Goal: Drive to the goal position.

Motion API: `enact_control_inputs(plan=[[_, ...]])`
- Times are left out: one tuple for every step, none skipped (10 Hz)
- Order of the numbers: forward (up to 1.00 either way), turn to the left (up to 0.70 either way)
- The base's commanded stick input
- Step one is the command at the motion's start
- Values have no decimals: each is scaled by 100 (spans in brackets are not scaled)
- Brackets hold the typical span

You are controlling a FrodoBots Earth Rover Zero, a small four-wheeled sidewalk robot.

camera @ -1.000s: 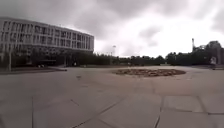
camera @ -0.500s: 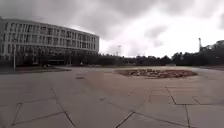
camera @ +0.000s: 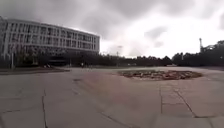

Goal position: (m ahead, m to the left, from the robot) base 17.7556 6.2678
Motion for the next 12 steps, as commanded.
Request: enact_control_inputs(plan=[[85,0],[85,0],[85,0],[85,0],[85,0],[85,0],[85,0],[85,0],[85,0],[85,0],[85,0],[85,0]])
